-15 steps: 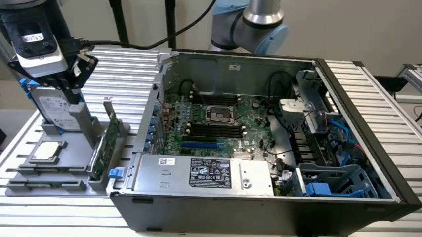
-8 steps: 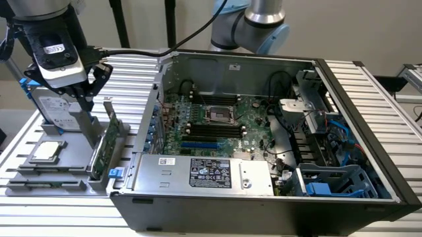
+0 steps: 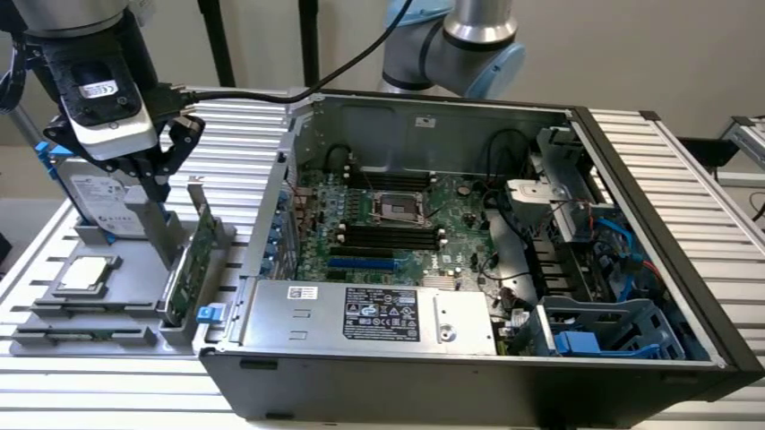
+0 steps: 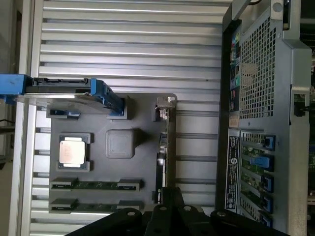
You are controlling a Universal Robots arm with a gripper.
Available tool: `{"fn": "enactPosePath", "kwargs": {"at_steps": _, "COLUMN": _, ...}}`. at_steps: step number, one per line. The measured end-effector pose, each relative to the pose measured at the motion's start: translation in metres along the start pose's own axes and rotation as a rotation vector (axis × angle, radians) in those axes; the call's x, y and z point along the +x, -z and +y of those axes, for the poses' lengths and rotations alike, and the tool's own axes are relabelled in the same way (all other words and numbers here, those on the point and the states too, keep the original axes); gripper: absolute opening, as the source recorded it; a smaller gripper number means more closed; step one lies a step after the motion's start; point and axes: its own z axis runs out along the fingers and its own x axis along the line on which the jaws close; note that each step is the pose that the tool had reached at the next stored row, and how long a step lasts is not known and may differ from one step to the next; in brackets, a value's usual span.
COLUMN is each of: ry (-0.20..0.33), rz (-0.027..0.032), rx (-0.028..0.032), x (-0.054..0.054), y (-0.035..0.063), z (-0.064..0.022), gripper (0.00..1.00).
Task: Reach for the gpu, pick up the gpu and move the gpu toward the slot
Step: 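Pick up the gpu and move the gpu toward the slot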
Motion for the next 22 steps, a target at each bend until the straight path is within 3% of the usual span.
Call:
{"fn": "enactPosePath", "kwargs": {"at_steps": 6, "ry": 0.0, "rz": 0.0, "rx": 0.0, "x": 0.0, "y": 0.0, "z": 0.0, "gripper": 0.11}}
{"fn": "enactPosePath", "kwargs": {"at_steps": 13, "ry": 0.0, "rz": 0.0, "rx": 0.0003, "x": 0.0, "y": -0.0001, "z": 0.0, "gripper": 0.42}}
{"fn": "enactPosePath", "kwargs": {"at_steps": 15, "ry": 0.0, "rz": 0.0, "rx": 0.0013, "x": 0.0, "y": -0.0013, "z": 0.0, "gripper": 0.42}}
{"fn": "enactPosePath", "kwargs": {"at_steps": 16, "ry": 0.0, "rz": 0.0002, "rx": 0.0016, "x": 0.0, "y": -0.0031, "z": -0.0001, "gripper": 0.48}}
{"fn": "enactPosePath", "kwargs": {"at_steps": 22, "ry": 0.0, "rz": -0.0001, "rx": 0.0015, "x": 0.002, "y": -0.0141, "z": -0.0005, "gripper": 0.48}}
